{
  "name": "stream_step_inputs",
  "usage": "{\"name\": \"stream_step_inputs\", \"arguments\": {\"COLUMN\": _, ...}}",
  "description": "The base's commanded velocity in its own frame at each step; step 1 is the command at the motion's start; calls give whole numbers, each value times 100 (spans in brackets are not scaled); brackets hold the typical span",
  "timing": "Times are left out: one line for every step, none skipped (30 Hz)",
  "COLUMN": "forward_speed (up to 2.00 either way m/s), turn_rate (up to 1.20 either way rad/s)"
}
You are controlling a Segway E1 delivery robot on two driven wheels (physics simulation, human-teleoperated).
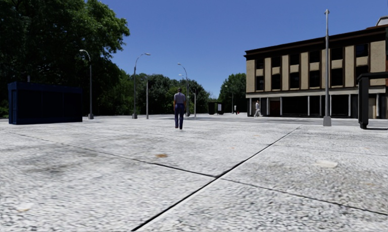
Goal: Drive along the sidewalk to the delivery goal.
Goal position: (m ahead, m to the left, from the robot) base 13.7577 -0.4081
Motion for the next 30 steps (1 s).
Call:
{"name": "stream_step_inputs", "arguments": {"forward_speed": 200, "turn_rate": 0}}
{"name": "stream_step_inputs", "arguments": {"forward_speed": 200, "turn_rate": 0}}
{"name": "stream_step_inputs", "arguments": {"forward_speed": 200, "turn_rate": 0}}
{"name": "stream_step_inputs", "arguments": {"forward_speed": 200, "turn_rate": 0}}
{"name": "stream_step_inputs", "arguments": {"forward_speed": 200, "turn_rate": 0}}
{"name": "stream_step_inputs", "arguments": {"forward_speed": 200, "turn_rate": 0}}
{"name": "stream_step_inputs", "arguments": {"forward_speed": 200, "turn_rate": 0}}
{"name": "stream_step_inputs", "arguments": {"forward_speed": 200, "turn_rate": 0}}
{"name": "stream_step_inputs", "arguments": {"forward_speed": 200, "turn_rate": 0}}
{"name": "stream_step_inputs", "arguments": {"forward_speed": 200, "turn_rate": 0}}
{"name": "stream_step_inputs", "arguments": {"forward_speed": 200, "turn_rate": 0}}
{"name": "stream_step_inputs", "arguments": {"forward_speed": 200, "turn_rate": 0}}
{"name": "stream_step_inputs", "arguments": {"forward_speed": 200, "turn_rate": 0}}
{"name": "stream_step_inputs", "arguments": {"forward_speed": 200, "turn_rate": 0}}
{"name": "stream_step_inputs", "arguments": {"forward_speed": 200, "turn_rate": 0}}
{"name": "stream_step_inputs", "arguments": {"forward_speed": 200, "turn_rate": 0}}
{"name": "stream_step_inputs", "arguments": {"forward_speed": 200, "turn_rate": 0}}
{"name": "stream_step_inputs", "arguments": {"forward_speed": 200, "turn_rate": 0}}
{"name": "stream_step_inputs", "arguments": {"forward_speed": 200, "turn_rate": 0}}
{"name": "stream_step_inputs", "arguments": {"forward_speed": 200, "turn_rate": 0}}
{"name": "stream_step_inputs", "arguments": {"forward_speed": 200, "turn_rate": 0}}
{"name": "stream_step_inputs", "arguments": {"forward_speed": 200, "turn_rate": 0}}
{"name": "stream_step_inputs", "arguments": {"forward_speed": 200, "turn_rate": 0}}
{"name": "stream_step_inputs", "arguments": {"forward_speed": 200, "turn_rate": 0}}
{"name": "stream_step_inputs", "arguments": {"forward_speed": 200, "turn_rate": 0}}
{"name": "stream_step_inputs", "arguments": {"forward_speed": 200, "turn_rate": 0}}
{"name": "stream_step_inputs", "arguments": {"forward_speed": 200, "turn_rate": 0}}
{"name": "stream_step_inputs", "arguments": {"forward_speed": 200, "turn_rate": 0}}
{"name": "stream_step_inputs", "arguments": {"forward_speed": 200, "turn_rate": 0}}
{"name": "stream_step_inputs", "arguments": {"forward_speed": 200, "turn_rate": 0}}
